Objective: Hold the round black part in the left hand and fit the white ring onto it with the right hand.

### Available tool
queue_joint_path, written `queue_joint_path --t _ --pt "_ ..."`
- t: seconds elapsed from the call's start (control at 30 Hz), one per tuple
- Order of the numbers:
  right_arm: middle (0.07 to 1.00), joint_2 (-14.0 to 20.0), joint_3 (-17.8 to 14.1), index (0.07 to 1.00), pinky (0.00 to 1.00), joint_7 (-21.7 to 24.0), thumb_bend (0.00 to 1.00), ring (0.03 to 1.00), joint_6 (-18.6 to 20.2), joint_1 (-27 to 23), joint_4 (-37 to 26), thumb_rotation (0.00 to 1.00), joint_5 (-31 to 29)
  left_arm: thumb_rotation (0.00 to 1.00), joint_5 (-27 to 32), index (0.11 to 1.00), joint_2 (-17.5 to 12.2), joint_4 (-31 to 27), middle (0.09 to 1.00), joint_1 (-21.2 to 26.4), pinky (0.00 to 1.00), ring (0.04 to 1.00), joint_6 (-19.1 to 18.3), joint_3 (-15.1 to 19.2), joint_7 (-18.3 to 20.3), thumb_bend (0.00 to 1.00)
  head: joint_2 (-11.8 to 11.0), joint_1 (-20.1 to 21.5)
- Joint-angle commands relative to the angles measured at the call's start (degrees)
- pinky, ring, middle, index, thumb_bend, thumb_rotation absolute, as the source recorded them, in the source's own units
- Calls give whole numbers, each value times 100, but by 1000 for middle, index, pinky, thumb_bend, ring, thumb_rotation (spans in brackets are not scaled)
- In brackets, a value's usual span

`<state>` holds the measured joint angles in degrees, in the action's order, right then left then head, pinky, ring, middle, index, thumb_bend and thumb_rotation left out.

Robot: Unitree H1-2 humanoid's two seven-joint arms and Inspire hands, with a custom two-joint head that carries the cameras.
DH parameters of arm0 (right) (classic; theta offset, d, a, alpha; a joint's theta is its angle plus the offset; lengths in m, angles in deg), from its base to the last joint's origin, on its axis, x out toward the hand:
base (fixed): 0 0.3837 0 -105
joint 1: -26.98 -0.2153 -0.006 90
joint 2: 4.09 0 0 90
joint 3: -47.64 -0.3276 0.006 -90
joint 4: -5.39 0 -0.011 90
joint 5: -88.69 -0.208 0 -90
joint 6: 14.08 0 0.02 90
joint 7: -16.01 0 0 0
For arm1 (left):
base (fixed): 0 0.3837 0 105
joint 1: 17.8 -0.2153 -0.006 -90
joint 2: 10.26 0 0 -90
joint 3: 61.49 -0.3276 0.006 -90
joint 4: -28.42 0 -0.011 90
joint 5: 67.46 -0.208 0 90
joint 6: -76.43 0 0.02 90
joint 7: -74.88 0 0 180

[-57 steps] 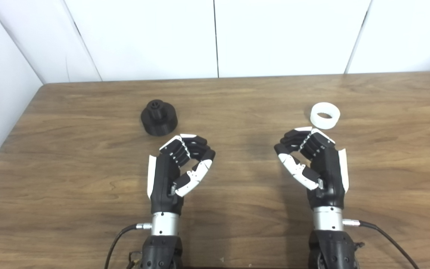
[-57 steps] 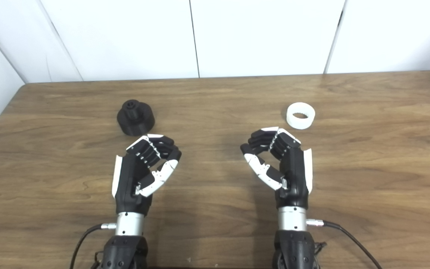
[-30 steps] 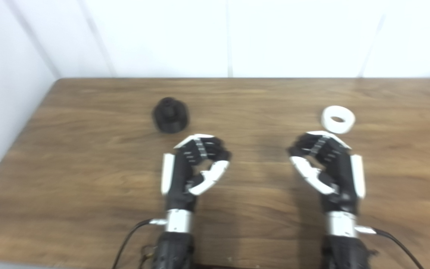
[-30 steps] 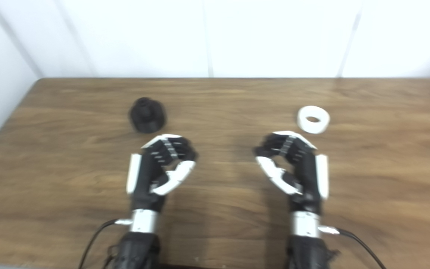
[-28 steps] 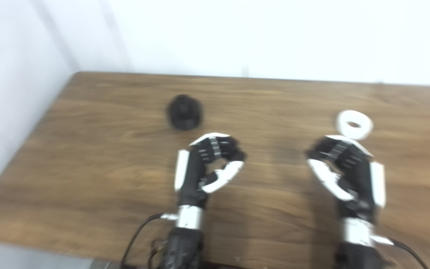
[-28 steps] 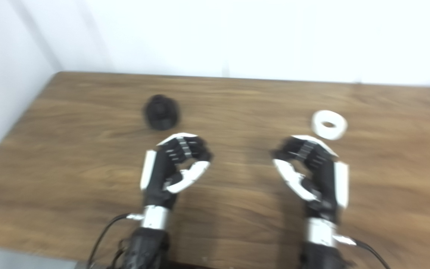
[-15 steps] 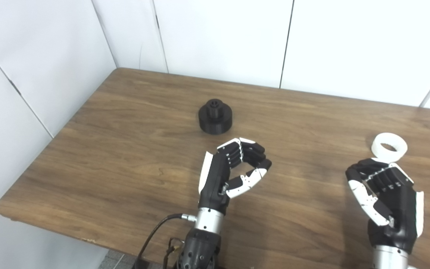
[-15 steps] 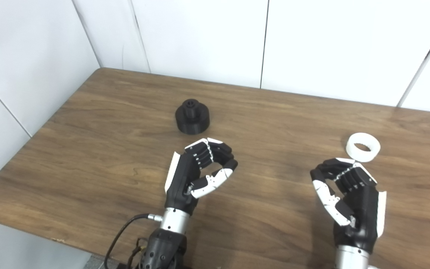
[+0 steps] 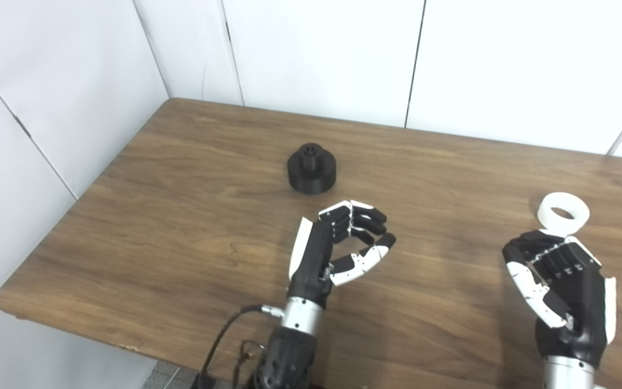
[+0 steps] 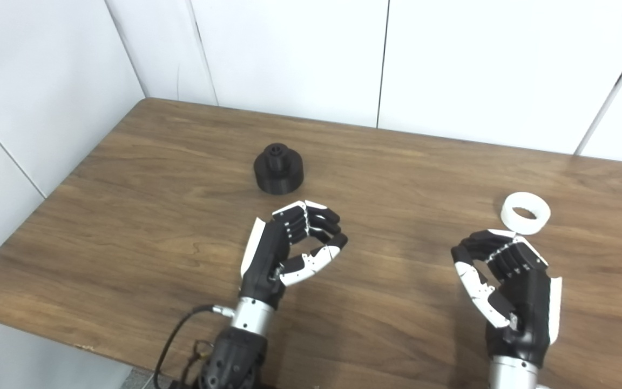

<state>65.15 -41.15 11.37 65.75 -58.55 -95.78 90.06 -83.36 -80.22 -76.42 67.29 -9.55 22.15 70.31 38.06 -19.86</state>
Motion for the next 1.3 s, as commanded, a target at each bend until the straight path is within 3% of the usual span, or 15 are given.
queue_joint_path --t 0.0,0.03,0.1,0.17,0.4,0.67,0.83,1.03,1.27 --pt "493 109 -8 491 450 89 518 511 -206 200 -64 4 -49 70 -205 498 -243 -399 698 315 523 636 -244 49 170 504 3 -5" --pt "493 107 -10 491 451 91 518 511 -196 203 -73 4 -49 70 -244 498 -340 -448 708 377 518 638 -341 70 229 505 6 -9" --pt "493 109 -18 491 443 87 518 507 -170 210 -92 4 -41 125 -298 647 -484 -522 722 472 519 644 -521 91 314 623 4 -14" --pt "493 118 -22 491 441 93 518 508 -151 214 -110 4 -47 152 -350 695 -618 -567 731 572 522 649 -675 123 368 689 7 -21" --pt "491 130 -46 492 442 110 518 508 -193 198 -86 4 -43 207 -708 744 -953 -621 782 882 544 719 -1018 258 410 761 4 -13" --pt "492 103 -84 491 442 130 518 508 -189 184 -54 4 -40 209 -950 781 -1305 -526 819 1265 588 756 -1279 440 450 760 -11 -23" --pt "492 112 -91 491 435 133 518 503 -228 175 -10 4 7 240 -1185 814 -1536 -416 838 1534 666 788 -1488 524 447 755 -16 -27" --pt "493 124 -94 491 442 172 518 509 -218 169 1 4 -52 332 -1264 879 -1744 -345 910 1832 786 892 -1971 654 577 803 -16 -27" --pt "494 124 -94 491 447 177 518 514 -265 134 69 4 -13 393 -1606 901 -2094 -127 922 2130 777 911 -2226 635 658 849 -59 -9"
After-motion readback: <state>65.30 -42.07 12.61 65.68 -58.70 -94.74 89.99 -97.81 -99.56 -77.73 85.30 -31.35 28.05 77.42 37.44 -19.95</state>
